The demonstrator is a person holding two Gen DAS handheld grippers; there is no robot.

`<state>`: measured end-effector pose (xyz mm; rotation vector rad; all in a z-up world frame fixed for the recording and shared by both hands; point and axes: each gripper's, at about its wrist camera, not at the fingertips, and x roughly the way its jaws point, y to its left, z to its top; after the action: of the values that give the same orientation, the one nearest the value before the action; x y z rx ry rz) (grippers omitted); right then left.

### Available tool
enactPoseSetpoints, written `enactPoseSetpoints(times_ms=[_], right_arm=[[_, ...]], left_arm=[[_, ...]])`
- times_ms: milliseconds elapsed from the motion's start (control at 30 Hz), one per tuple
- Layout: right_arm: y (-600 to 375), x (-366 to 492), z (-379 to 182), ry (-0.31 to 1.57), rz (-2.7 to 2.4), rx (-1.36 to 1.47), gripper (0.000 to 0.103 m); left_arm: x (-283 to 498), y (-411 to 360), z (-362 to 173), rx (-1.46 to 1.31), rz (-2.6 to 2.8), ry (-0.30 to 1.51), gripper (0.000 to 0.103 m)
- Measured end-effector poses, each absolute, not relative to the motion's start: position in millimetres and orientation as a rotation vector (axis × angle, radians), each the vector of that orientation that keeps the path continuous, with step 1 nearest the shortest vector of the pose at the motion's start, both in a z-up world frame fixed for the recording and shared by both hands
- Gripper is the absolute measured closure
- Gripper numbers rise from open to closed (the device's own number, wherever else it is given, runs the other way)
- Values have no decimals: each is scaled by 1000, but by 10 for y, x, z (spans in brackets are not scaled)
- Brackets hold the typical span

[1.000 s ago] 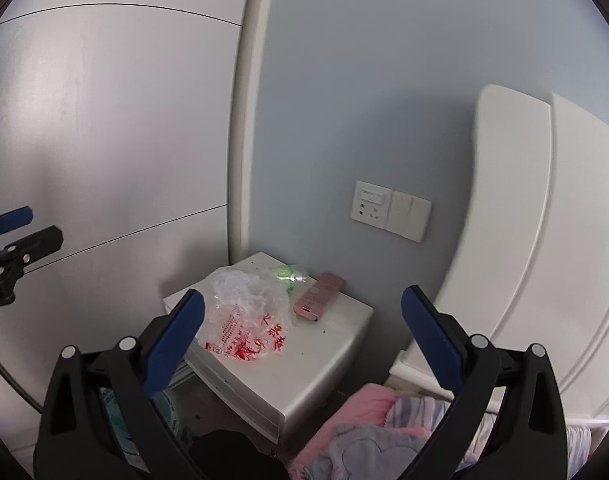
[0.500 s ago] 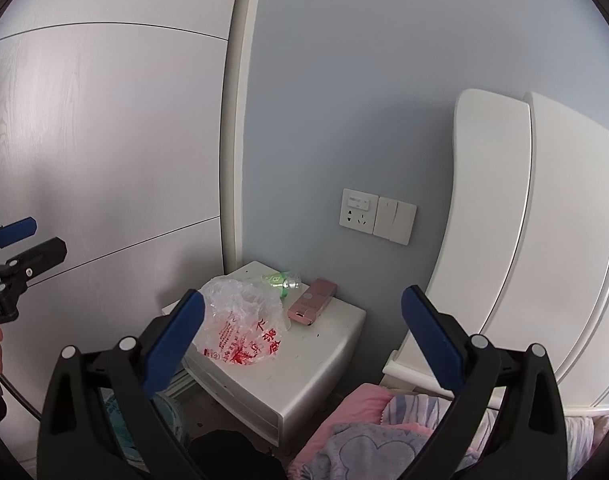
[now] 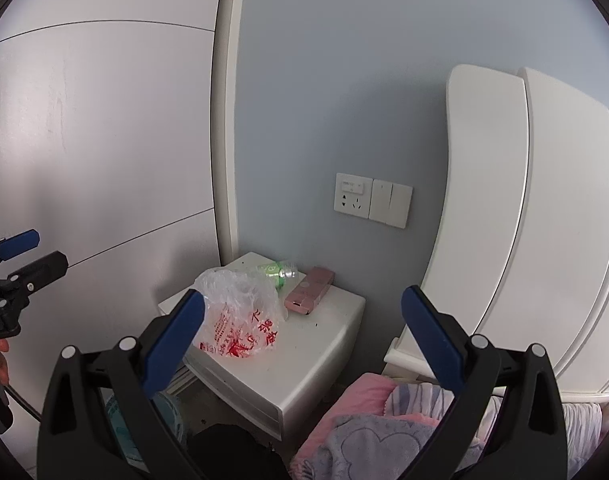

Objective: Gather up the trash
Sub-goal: 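Move the right tool toward the clear plastic bag on the nightstand, then close the right gripper on the clear plastic bag with red print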

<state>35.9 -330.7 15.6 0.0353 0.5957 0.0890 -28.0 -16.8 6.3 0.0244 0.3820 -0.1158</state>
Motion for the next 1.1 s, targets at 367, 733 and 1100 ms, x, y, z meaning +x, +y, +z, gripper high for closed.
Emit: enactPoseSetpoints(times_ms=[367, 733, 1100], right_arm=[[-3466, 504, -84, 619, 134, 112, 7], [-3531, 981, -667, 686, 363, 169, 7], [-3404, 1686, -1359, 784, 487, 179, 7]], left_arm=[[-98, -191, -90, 31, -204, 395, 6], [463, -91, -505, 52, -239, 480, 6], [1265, -72, -965, 55, -328, 541, 6]])
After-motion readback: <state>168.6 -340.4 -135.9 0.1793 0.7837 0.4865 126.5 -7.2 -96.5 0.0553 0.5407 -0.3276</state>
